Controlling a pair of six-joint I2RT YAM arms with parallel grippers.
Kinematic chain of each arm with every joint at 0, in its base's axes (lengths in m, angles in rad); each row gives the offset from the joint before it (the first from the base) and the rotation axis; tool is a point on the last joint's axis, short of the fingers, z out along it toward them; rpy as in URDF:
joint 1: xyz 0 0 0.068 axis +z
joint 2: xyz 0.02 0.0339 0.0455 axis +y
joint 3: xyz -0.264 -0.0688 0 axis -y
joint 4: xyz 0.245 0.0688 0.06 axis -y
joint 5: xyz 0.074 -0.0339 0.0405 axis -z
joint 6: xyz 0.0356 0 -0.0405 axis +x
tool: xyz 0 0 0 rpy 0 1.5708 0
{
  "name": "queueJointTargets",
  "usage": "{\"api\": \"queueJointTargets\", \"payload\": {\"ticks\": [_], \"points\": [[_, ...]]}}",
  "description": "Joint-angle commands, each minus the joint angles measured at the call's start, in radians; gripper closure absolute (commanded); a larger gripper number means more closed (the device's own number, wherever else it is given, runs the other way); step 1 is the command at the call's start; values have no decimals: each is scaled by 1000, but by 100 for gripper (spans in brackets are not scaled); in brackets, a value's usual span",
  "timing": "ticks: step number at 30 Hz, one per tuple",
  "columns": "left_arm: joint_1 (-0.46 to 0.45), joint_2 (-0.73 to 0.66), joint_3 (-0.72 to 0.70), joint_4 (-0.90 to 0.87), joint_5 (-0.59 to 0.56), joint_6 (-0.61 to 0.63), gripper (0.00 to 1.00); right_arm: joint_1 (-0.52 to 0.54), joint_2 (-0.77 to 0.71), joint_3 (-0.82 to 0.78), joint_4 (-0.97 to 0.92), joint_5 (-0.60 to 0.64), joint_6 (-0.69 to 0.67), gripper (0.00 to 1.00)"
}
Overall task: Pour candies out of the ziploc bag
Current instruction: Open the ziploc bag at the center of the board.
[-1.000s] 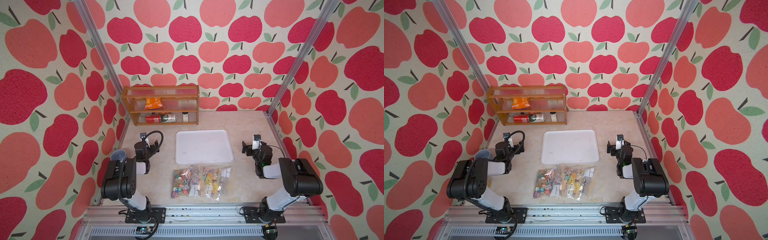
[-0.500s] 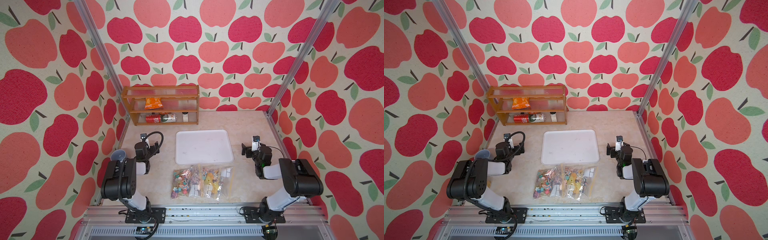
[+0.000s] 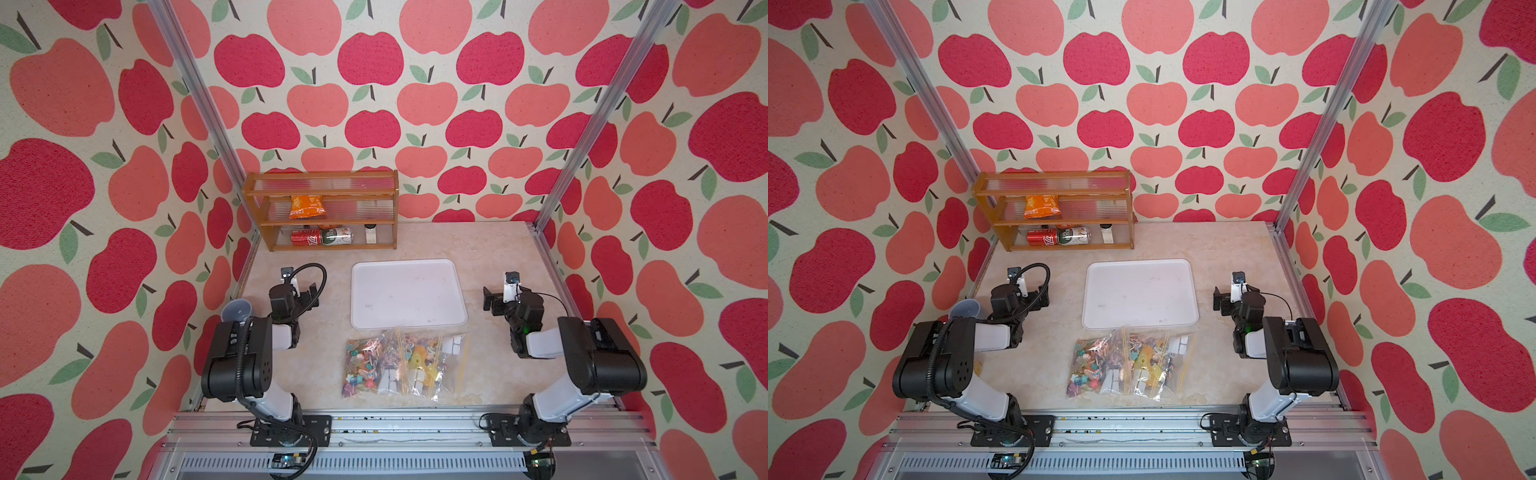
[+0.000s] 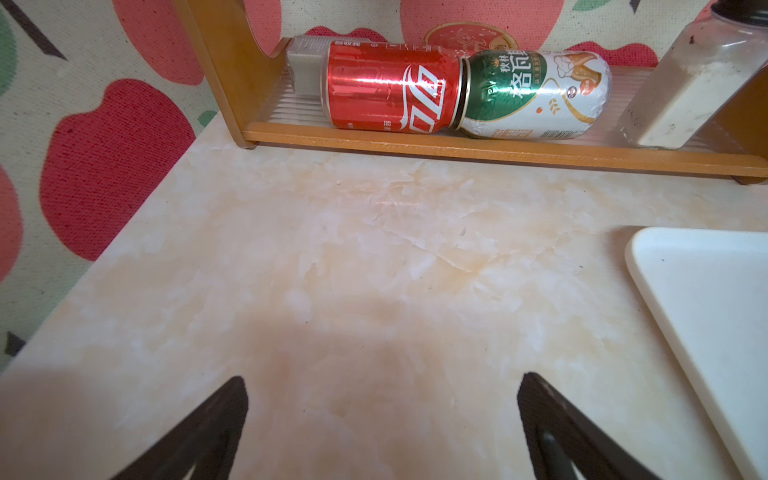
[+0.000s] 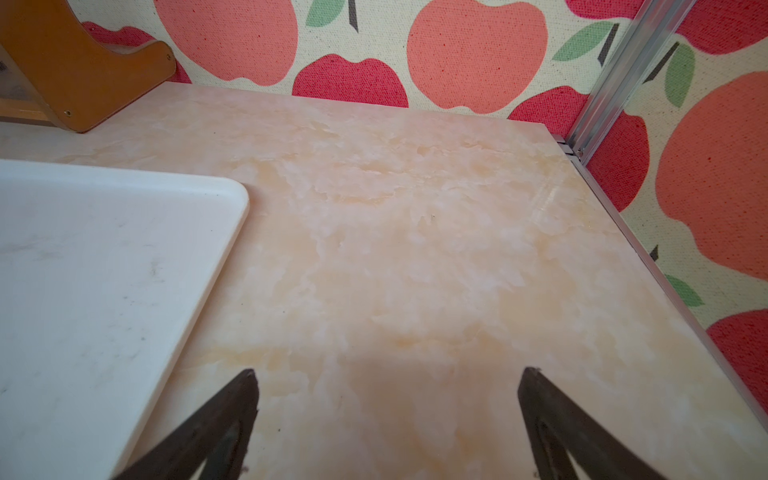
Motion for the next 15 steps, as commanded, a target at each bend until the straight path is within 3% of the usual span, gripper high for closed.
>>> {"api": "queueJointTargets", "payload": {"ticks": [1,15], "points": [[6,-20,-13,-6,12,-21,1,-3,-23,18,-18,-9,-14,1],[34,-21,0,-26,81,-22,0,0,-35,43,-68,100,16,1]]}}
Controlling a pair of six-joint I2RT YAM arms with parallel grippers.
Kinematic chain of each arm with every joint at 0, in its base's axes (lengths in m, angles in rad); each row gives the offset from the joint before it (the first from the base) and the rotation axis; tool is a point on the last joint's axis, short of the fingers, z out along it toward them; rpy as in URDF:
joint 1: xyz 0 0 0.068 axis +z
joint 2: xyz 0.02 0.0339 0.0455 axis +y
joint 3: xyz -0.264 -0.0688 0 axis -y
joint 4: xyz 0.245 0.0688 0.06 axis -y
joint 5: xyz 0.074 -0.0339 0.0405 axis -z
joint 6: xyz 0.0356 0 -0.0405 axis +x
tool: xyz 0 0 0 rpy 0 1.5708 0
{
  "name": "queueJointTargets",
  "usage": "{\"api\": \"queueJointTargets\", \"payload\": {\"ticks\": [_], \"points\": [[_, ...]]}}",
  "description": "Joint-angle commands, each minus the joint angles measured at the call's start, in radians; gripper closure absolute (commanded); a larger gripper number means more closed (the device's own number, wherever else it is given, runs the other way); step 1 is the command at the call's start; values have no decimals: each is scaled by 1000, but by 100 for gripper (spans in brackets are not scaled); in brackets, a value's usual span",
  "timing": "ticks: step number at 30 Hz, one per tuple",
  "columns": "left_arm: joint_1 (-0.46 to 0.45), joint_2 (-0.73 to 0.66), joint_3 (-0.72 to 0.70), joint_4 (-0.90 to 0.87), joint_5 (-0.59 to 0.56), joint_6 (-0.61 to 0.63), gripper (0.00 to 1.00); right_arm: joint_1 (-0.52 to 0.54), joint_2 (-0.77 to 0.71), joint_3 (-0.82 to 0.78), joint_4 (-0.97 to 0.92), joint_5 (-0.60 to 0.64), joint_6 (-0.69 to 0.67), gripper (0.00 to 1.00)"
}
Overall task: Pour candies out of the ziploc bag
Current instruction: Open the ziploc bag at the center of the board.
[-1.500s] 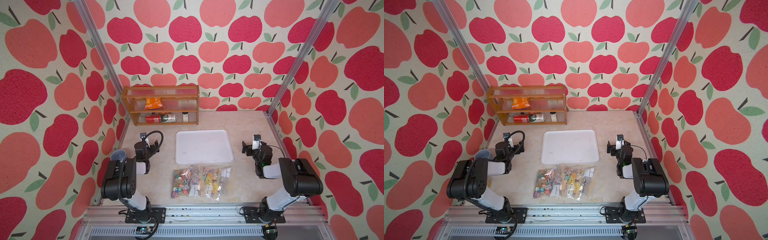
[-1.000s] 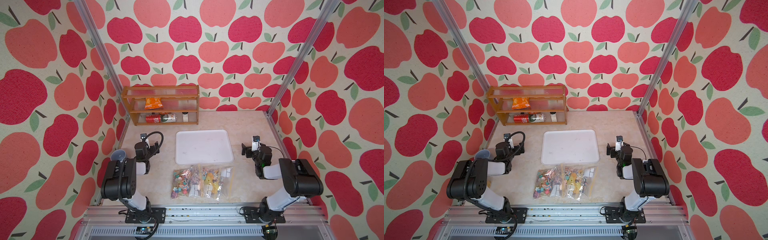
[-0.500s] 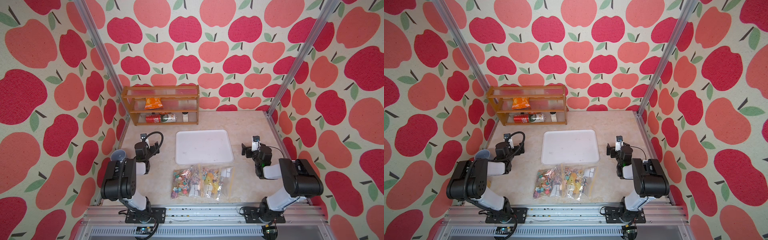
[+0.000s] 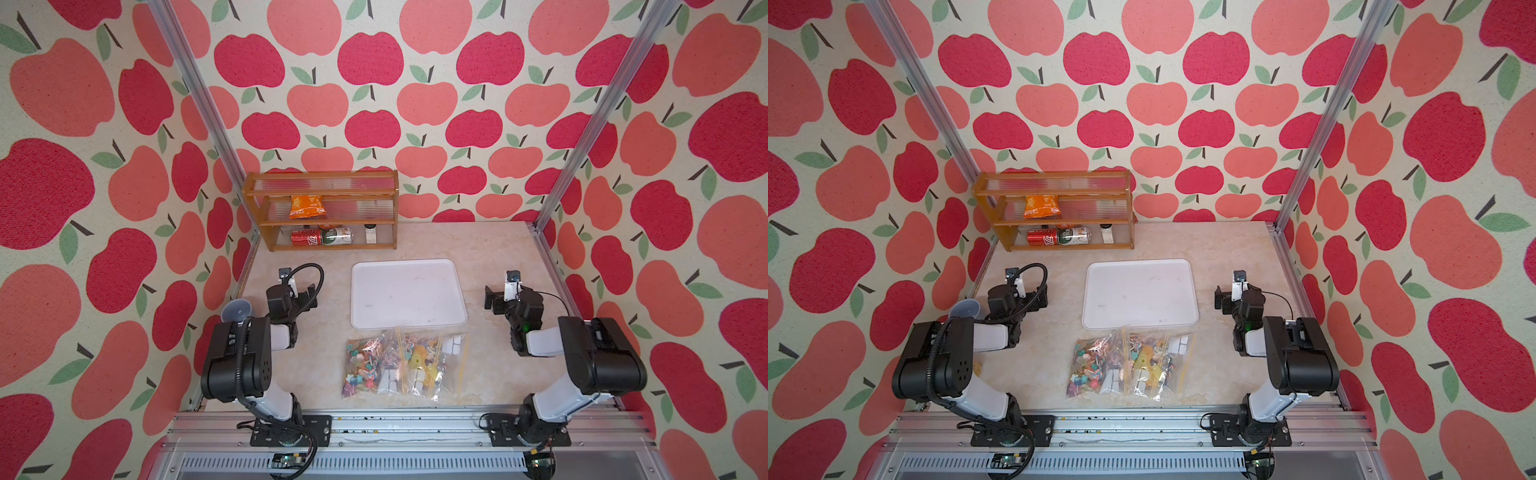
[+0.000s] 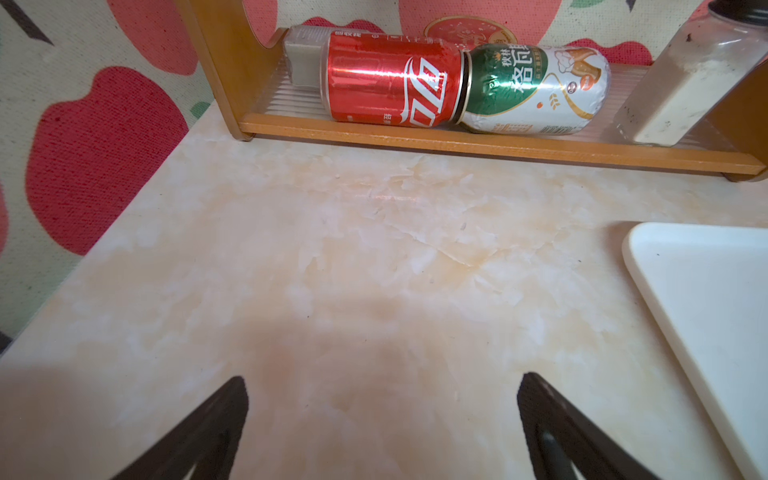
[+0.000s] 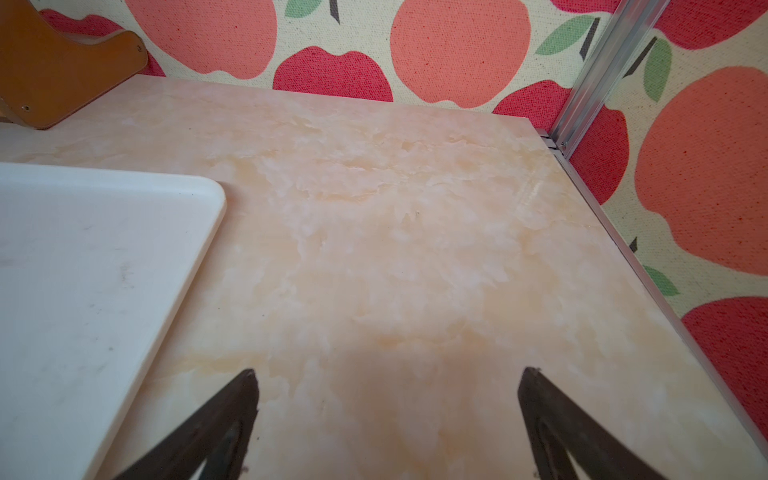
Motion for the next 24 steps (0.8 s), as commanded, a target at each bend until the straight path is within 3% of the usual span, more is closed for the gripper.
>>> {"api": "queueJointTargets", "payload": {"ticks": [1,2,4,6,9,12,13,14,15,17,18,20,22,24], "points": [[3,-35,15,-46,8,-29,0,16,-68,12,-44,90,9,1],[3,-65,46,-117,-29,-42,1,33,-117,0,-58,126,-4,1],[11,-165,205,-476,-107,-122,1,71,-258,-12,-143,189,-35,1],[13,-225,246,-530,-67,-203,0,108,-416,-18,-212,222,-27,1],[-155,-307,386,-723,-277,-136,0,157,-636,106,-566,314,101,1],[-337,-319,589,-991,-431,-105,1,168,-751,282,-924,318,337,1],[-399,-315,653,-1081,-470,-149,0,169,-794,320,-1001,333,483,1],[-445,-310,704,-1164,-456,-195,0,160,-843,347,-1120,389,720,1],[-499,-302,750,-1251,-421,-247,1,130,-916,363,-1259,296,927,1],[-651,-294,789,-1338,-418,-295,1,82,-1018,244,-914,-188,800,1],[-748,-293,792,-1369,-452,-319,1,84,-1004,274,-952,-271,855,1],[-902,-291,787,-1419,-470,-403,1,116,-877,449,-1210,-479,743,1],[-1002,-281,787,-1498,-428,-514,1,202,-760,584,-1455,-596,610,1],[-1057,-278,774,-1549,-366,-627,6,298,-733,622,-1591,-561,520,1]]}}
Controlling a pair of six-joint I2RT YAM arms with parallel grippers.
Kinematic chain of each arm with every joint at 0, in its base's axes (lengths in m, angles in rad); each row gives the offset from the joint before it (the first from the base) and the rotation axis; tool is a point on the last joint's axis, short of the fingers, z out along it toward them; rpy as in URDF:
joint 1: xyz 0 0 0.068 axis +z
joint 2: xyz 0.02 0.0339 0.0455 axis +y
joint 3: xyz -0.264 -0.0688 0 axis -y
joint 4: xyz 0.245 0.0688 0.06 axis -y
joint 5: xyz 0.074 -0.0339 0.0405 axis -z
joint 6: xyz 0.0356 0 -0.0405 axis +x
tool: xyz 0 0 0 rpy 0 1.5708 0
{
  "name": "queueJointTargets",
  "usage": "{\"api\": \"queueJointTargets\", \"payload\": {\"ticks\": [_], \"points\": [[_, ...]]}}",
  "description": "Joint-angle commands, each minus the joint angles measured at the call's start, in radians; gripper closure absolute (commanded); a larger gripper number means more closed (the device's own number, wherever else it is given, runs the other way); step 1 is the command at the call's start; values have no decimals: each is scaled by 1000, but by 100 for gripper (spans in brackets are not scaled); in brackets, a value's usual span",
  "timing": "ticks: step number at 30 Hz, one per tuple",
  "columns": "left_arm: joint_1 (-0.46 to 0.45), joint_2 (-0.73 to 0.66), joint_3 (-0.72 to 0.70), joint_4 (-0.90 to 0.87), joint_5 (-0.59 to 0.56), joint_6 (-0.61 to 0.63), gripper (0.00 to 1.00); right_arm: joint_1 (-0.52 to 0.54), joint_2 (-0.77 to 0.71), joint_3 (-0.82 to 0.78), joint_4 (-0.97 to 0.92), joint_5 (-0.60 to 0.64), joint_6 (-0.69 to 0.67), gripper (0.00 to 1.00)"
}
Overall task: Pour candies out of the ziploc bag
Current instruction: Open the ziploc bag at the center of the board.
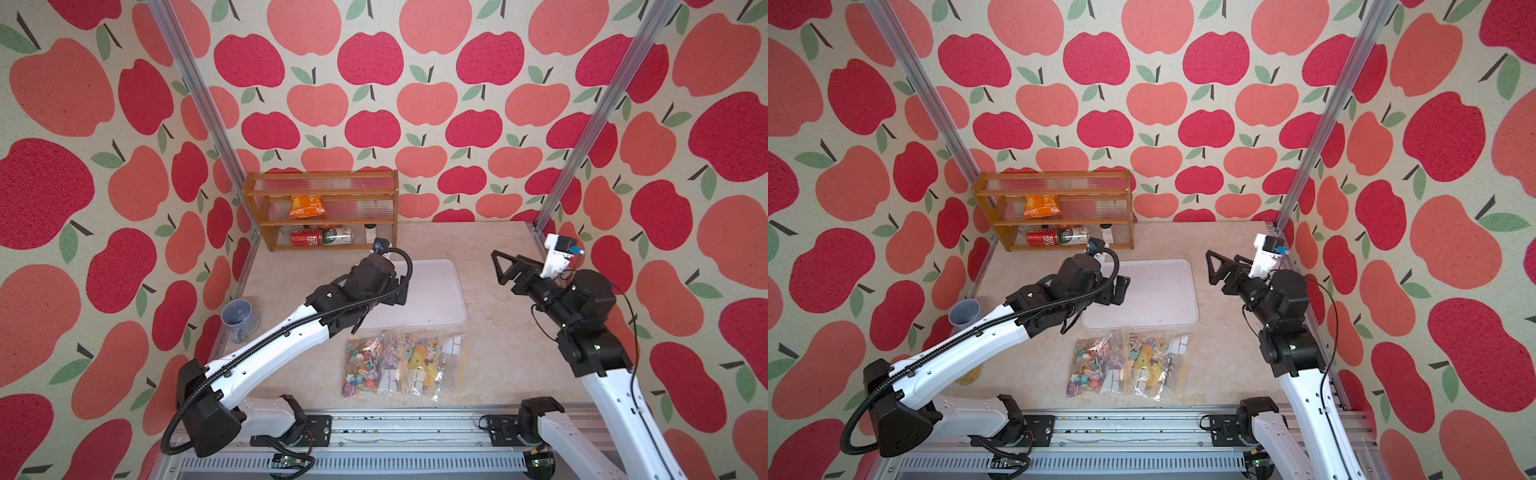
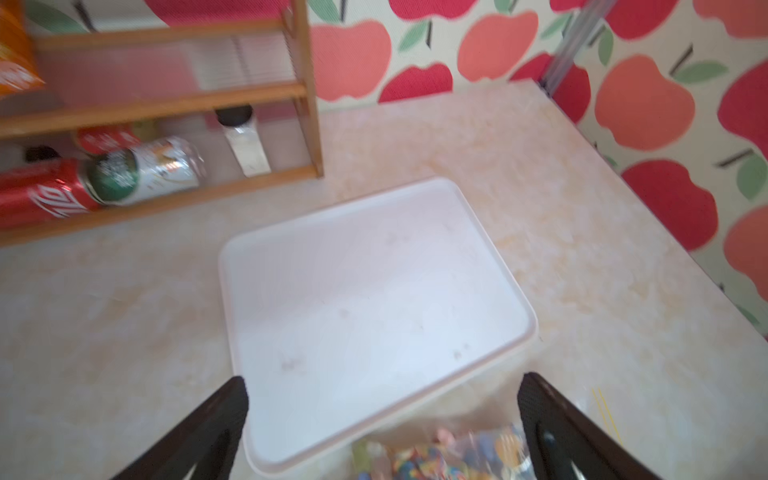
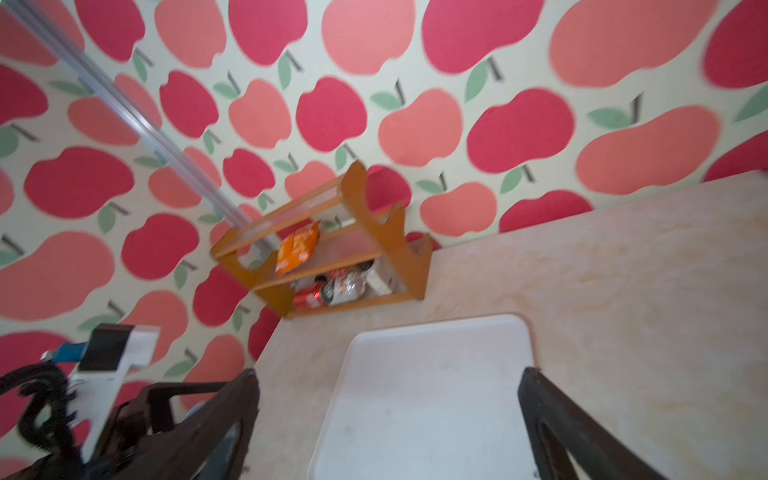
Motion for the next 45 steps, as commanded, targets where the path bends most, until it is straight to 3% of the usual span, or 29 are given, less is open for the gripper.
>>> {"api": "queueJointTargets", "payload": {"ticks": [1,3,6,10,18,22,26,29,39,45], "points": [[-66,4,-28,-240,35,-241,9,137,51,40,-423,-161,-129,1],[-134,-6,-59,-266,19,-331,12,214,8,1,-461,-106,-148,1],[-197,-23,-102,-295,7,-437,16,262,-38,-88,-461,-122,-136,1],[-220,-53,-148,-297,32,-490,19,290,-45,-187,-447,-140,-126,5],[-221,-138,-302,-120,131,-563,42,415,27,-270,-326,-146,-101,15],[-223,-143,-323,-77,143,-573,45,496,81,-298,-207,-115,-66,20],[-225,-117,-312,-78,145,-556,47,548,174,-312,-89,-113,-37,33],[-225,-85,-308,-65,163,-549,49,561,246,-315,-20,-130,-20,44],[-225,-29,-314,-19,176,-547,54,591,394,-315,168,-134,45,63],[-225,-13,-326,-7,196,-553,57,611,434,-332,226,-154,69,65]]}}
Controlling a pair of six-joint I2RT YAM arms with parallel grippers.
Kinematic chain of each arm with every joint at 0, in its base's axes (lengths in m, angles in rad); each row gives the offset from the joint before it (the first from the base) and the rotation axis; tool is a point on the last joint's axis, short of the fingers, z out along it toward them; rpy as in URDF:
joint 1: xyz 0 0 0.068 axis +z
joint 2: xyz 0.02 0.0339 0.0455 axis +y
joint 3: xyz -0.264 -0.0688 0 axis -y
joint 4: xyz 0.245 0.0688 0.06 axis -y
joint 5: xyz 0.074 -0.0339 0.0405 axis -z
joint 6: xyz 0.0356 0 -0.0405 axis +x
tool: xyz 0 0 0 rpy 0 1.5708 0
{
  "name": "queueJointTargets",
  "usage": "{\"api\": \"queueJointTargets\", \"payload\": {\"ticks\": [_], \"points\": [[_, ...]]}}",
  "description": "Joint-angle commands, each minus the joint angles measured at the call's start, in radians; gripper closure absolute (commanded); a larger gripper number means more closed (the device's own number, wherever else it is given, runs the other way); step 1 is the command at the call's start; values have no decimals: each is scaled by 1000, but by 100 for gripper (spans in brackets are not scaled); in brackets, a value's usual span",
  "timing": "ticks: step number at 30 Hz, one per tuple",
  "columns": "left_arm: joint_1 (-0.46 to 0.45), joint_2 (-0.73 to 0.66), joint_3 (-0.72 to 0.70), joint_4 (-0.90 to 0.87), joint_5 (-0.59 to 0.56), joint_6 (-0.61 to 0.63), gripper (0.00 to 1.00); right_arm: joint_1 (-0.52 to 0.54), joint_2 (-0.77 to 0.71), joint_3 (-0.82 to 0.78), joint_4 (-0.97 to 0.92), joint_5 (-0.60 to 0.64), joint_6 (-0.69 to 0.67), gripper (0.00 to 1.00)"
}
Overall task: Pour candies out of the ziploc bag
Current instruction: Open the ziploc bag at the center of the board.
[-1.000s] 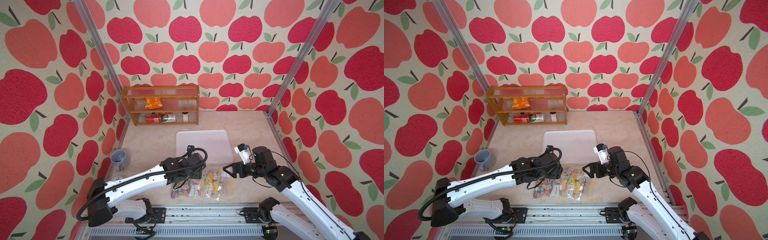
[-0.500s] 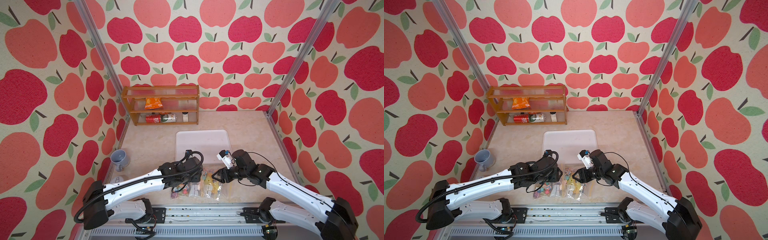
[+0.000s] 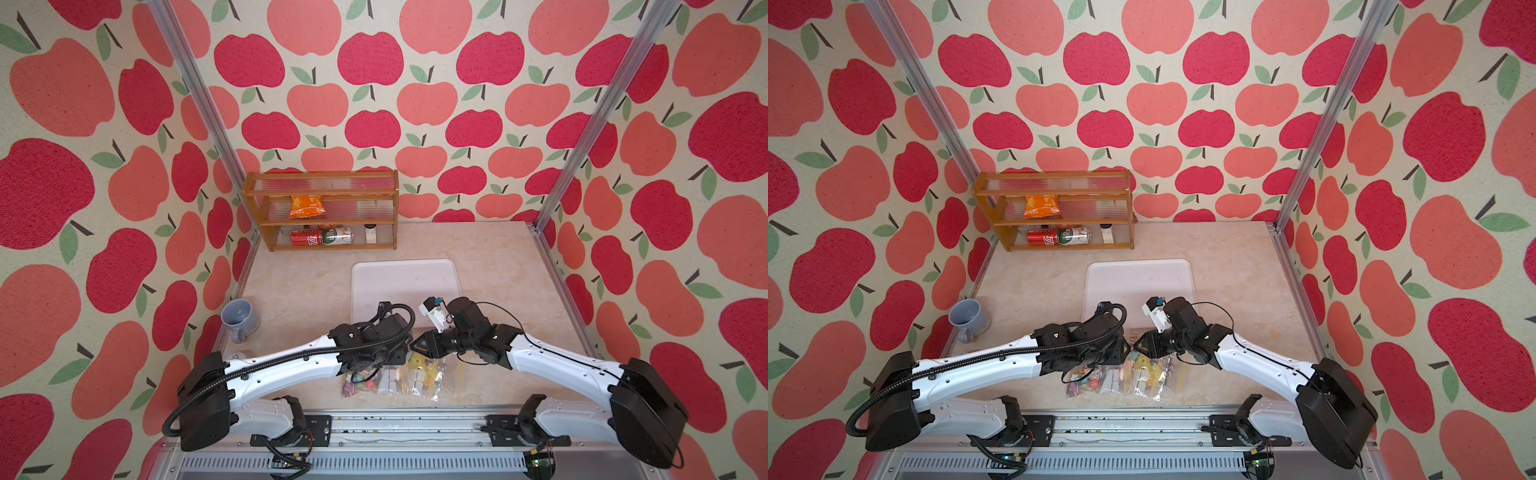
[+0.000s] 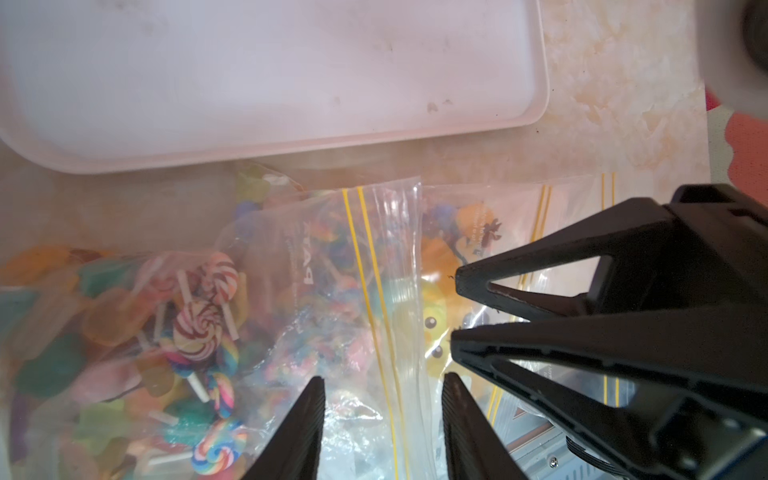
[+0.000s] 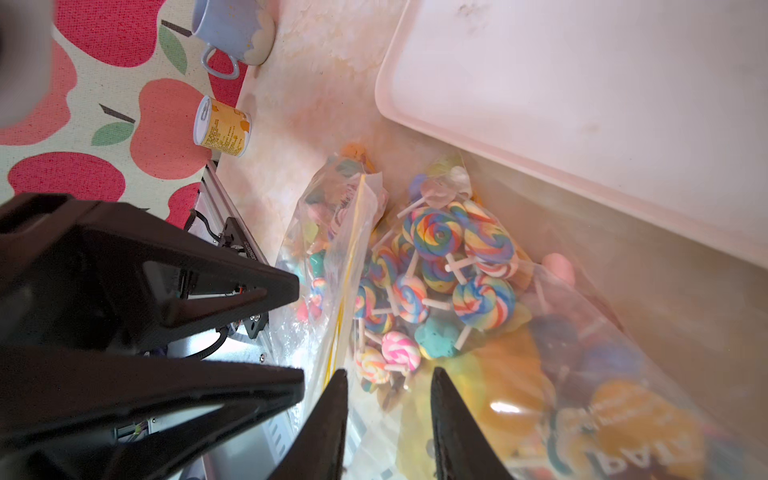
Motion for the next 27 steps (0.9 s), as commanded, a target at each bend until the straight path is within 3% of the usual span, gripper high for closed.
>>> {"api": "queueJointTargets", "payload": {"ticks": [1,19,27], "points": [[-5,20,-9,13,16,-13,57,16,15,-21,77,-29,35,65],[-6,30,-50,33,31,-43,62,51,40,-42,128,-30,59,66],[-7,22,-54,37,32,-47,62,60,52,-43,136,-29,69,87]]}}
